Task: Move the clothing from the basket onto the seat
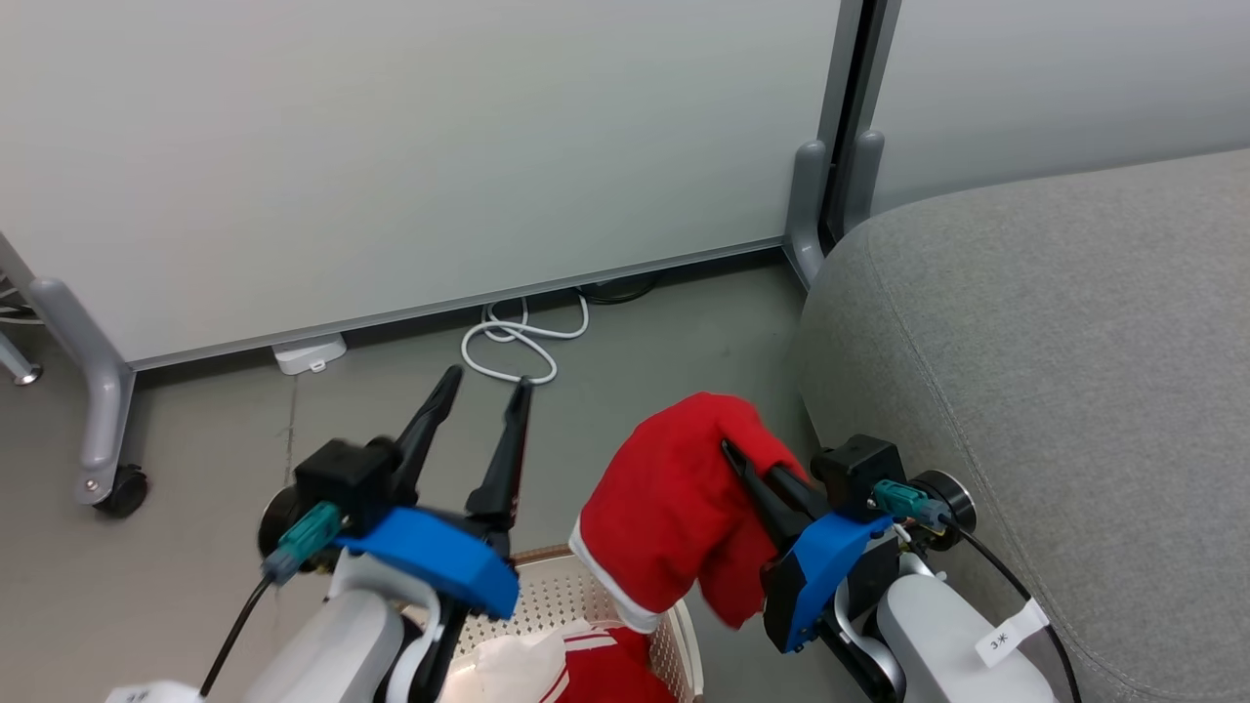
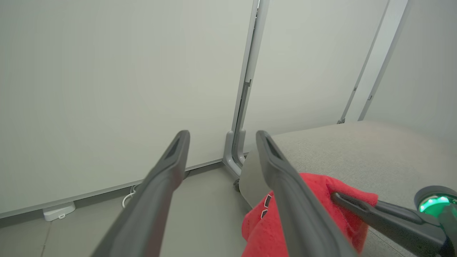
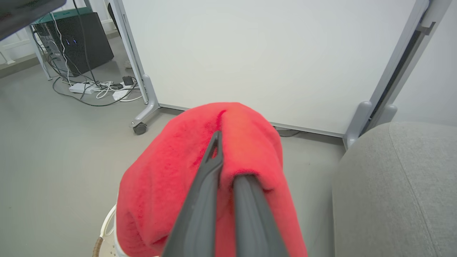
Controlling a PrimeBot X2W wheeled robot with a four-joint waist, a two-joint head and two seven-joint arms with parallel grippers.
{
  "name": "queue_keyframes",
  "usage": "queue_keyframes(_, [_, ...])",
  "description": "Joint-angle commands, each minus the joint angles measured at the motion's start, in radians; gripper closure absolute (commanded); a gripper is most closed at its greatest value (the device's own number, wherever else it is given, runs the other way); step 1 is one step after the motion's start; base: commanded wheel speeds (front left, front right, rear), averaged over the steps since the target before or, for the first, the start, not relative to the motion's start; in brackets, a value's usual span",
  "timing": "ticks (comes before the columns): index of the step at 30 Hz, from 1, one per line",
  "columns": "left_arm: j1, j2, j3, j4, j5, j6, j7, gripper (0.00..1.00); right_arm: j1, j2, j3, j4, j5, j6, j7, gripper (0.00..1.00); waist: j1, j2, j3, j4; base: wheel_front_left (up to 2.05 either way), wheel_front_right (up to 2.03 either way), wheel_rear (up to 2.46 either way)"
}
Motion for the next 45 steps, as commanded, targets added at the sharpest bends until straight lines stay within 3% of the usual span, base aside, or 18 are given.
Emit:
queue_keyframes(1, [0.042,0.011,0.035,-0.024,0.021,-0.01,-0.002,0.0,0.017,-0.003,-0.008,-0.015,-0.006,0.0,0.004,1.0,0.0,0.0,0.004,-0.007,0.0,0.0,0.0])
queue_keyframes(8, [0.175,0.035,0.144,-0.086,0.102,-0.028,-0.002,0.0,0.036,-0.003,-0.02,-0.079,-0.025,0.0,0.025,1.0,0.0,0.0,0.027,-0.07,0.0,0.0,0.0])
queue_keyframes(16, [0.249,0.022,0.239,-0.124,0.158,-0.05,-0.003,0.0,0.055,-0.003,-0.038,-0.142,-0.041,0.0,0.037,1.0,0.0,0.0,0.065,-0.19,0.0,0.0,0.0])
queue_keyframes(22, [0.25,0.005,0.274,-0.128,0.201,-0.081,-0.003,0.0,0.072,-0.003,-0.053,-0.164,-0.047,0.0,0.042,1.0,0.0,0.0,0.082,-0.302,0.0,0.0,0.0])
queue_keyframes(31, [0.253,-0.01,0.288,-0.105,0.226,-0.1,-0.003,0.0,0.088,-0.002,-0.05,-0.171,-0.043,0.0,0.044,1.0,0.0,0.0,0.094,-0.418,0.0,0.0,0.0])
queue_keyframes(45, [0.21,-0.012,0.267,-0.07,0.229,-0.123,-0.003,0.0,0.082,-0.002,-0.094,-0.194,-0.055,0.0,0.042,1.0,0.0,0.0,0.134,-0.431,0.0,0.0,0.0])
